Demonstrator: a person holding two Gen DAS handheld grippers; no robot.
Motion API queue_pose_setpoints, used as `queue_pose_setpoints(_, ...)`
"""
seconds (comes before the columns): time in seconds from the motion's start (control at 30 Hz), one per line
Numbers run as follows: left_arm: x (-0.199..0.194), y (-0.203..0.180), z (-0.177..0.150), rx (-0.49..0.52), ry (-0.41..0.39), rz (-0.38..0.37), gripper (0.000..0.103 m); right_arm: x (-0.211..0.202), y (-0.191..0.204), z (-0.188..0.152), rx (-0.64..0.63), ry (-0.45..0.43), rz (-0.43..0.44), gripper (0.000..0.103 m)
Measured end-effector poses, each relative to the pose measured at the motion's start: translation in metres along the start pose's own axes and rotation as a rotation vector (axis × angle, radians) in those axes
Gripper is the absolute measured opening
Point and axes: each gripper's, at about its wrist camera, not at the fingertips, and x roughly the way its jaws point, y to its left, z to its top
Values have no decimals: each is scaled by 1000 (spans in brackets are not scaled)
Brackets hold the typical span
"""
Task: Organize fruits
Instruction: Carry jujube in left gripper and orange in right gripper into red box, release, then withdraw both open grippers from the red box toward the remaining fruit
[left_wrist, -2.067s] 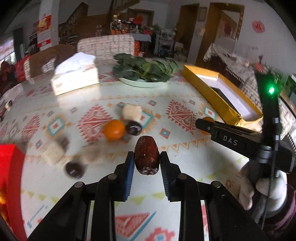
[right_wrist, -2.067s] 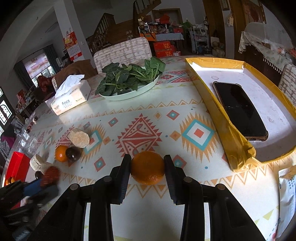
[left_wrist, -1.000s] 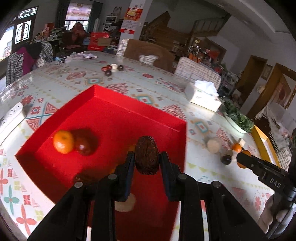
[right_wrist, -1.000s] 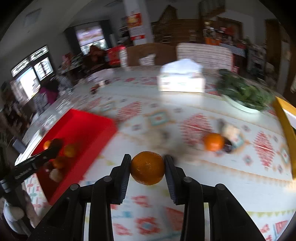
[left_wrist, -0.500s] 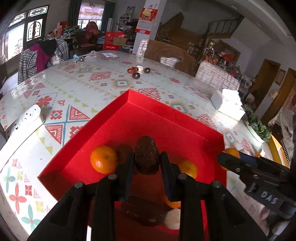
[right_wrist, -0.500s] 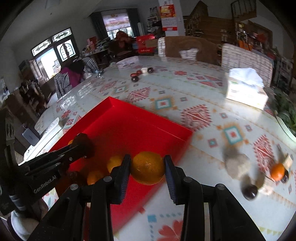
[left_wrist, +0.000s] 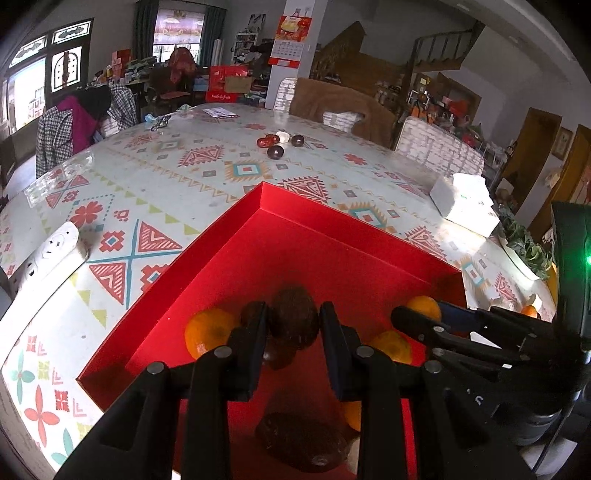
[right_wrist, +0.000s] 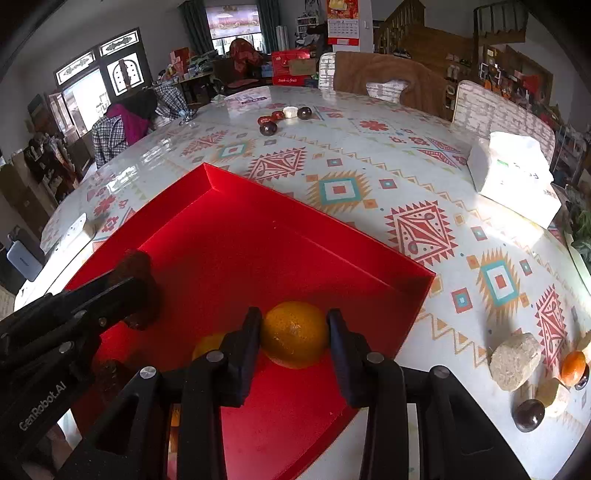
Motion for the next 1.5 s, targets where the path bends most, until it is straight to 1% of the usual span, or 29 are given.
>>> queue_pose_setpoints(0.03, 0, 0, 0, 0, 1, -3, 32, 1, 1, 0, 0, 0, 0, 40)
queue_pose_setpoints(0.1, 0, -1, 0, 2, 4, -5, 42, 1, 2, 0, 1, -3, -1, 40)
queue_pose_setpoints(0.17, -1, -2, 1, 0, 2, -2, 45, 2, 2, 0, 7, -3, 9, 40)
queue_pose_setpoints(0.23, -2, -2, 0, -3, 1, -3, 46, 1, 2, 0, 13, -5, 14, 40)
queue_pose_setpoints(0.4, -7, -4, -1, -5, -10, 4, 57, -6, 0, -2, 22, -16, 33, 40)
queue_pose_setpoints(0.73, -31, -27, -5, 35, -41, 10, 59, -41, -5, -9, 31, -80, 38, 40)
queue_pose_setpoints(0.9, -48, -41, -9, 61, -70, 13, 64, -57, -14, -19, 49, -102, 34, 40)
queue_pose_setpoints(1.13, -67, -71, -19, 116, -88, 0, 65, -83, -33, -39, 83, -132, 20, 40)
queue_pose_setpoints(1.5, -84, -115, -38, 188, -89, -27, 67, -121, -77, -75, 167, -172, -14, 40)
